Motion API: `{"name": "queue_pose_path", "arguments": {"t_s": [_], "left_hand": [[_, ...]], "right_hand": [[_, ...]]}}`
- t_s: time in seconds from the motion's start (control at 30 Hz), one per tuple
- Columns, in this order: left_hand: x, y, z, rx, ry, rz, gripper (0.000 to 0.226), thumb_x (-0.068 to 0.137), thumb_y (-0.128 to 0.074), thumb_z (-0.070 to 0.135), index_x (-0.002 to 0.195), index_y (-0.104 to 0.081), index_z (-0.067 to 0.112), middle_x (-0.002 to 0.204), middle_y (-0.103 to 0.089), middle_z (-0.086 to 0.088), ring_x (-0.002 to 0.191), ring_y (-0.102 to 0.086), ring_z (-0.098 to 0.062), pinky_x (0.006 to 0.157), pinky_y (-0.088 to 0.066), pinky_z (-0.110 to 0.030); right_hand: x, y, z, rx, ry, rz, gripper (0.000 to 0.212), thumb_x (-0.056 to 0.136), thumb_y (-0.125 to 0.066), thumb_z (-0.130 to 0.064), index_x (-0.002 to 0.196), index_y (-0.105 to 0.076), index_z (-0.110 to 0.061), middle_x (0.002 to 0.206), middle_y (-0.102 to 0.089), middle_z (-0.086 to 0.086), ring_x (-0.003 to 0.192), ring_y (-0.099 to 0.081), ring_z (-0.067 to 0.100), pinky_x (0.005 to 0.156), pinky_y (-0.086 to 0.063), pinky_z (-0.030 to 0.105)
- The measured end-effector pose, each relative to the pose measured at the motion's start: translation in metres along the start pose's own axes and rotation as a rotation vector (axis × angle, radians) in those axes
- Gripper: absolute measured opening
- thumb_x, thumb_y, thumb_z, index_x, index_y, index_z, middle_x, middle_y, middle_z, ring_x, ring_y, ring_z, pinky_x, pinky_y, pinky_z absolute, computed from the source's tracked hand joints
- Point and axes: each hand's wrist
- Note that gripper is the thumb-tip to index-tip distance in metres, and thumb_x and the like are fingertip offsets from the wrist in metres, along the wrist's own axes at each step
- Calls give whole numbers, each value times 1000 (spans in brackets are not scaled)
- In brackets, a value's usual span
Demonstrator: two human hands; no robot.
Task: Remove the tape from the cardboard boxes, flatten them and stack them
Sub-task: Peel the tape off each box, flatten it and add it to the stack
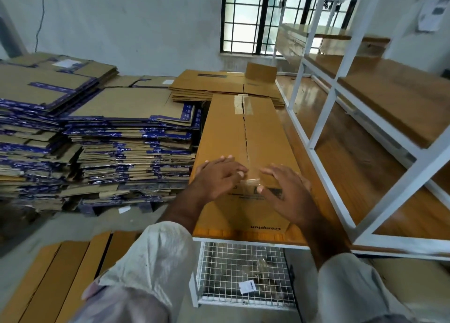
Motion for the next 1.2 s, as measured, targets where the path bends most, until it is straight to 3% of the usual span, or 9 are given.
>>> {"name": "queue_pose_path", "arguments": {"t_s": [0.13, 0.4, 0.63, 0.8, 0.9, 0.97, 1.0, 1.07, 1.2], "left_hand": [[3, -4, -5, 127, -49, 27, 50, 91, -48, 69, 135, -56, 46, 162, -37, 4, 153, -24, -21, 121, -14, -54], [-3, -16, 0, 509, -79, 178, 72, 80, -58, 82, 141, -41, 48, 158, -39, 8, 144, -36, -21, 111, -25, -47], [-6, -21, -7, 638, -161, 206, 67, 84, -54, 78, 137, -32, 43, 157, -37, -1, 143, -38, -27, 109, -32, -52], [-6, -22, -9, 639, -183, 192, 62, 87, -53, 75, 135, -29, 43, 159, -33, -2, 146, -33, -28, 110, -30, -55], [-5, -21, -12, 645, -189, 182, 62, 87, -52, 75, 135, -29, 44, 159, -31, 0, 145, -32, -28, 110, -29, -54], [-5, -19, -14, 605, -184, 164, 65, 85, -52, 78, 137, -30, 45, 161, -30, 1, 146, -31, -26, 110, -27, -53], [-5, -17, -16, 582, -177, 147, 68, 83, -51, 80, 138, -31, 45, 162, -29, 2, 147, -29, -26, 112, -26, -52], [-4, -12, -15, 555, -171, 96, 72, 81, -52, 82, 141, -32, 46, 164, -27, 2, 149, -27, -26, 113, -24, -51], [-5, -9, -14, 552, -181, 75, 75, 82, -54, 78, 145, -32, 43, 165, -26, 2, 149, -27, -26, 114, -23, -50]], "right_hand": [[-5, -13, 3, -249, 6, -2, 68, 91, -40, -71, 151, -40, -39, 162, -37, -6, 150, -30, 19, 119, -18, 49], [-7, -29, 4, -441, -10, 53, 80, 90, -48, -72, 159, -30, -36, 161, -41, 1, 146, -39, 28, 114, -27, 58], [-9, -10, -2, -286, -32, -108, 95, 81, -51, -77, 161, -15, -44, 171, -15, -6, 157, -11, 22, 122, -9, 55], [-6, -2, -7, -156, -48, -172, 100, 70, -46, -95, 156, -25, -47, 171, -16, -9, 157, -10, 18, 124, -6, 57], [-7, 1, -16, 33, -136, -19, 72, 80, -62, -79, 139, -55, -38, 151, -49, -6, 142, -42, 16, 117, -34, 54], [-17, -5, -26, 67, -180, 252, 29, 92, -68, -48, 111, -67, -26, 112, -66, -6, 107, -61, 13, 89, -53, 33], [-24, -10, -34, 15, -232, 344, 16, 96, -62, -40, 96, -65, -25, 91, -64, -9, 89, -62, 12, 73, -49, 23], [-38, -25, -50, 49, -394, 398, 25, 99, -58, -33, 77, -58, -22, 67, -57, -7, 64, -56, 10, 56, -38, 19], [-56, -51, -63, 455, -603, 242, 21, 100, -63, -42, 92, -70, -23, 83, -70, -7, 76, -63, 8, 60, -41, 21]]}}
Point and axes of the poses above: each hand's wrist, its own x-axis towards the middle knuckle, its own y-axis out of the back of the hand, z = x × y
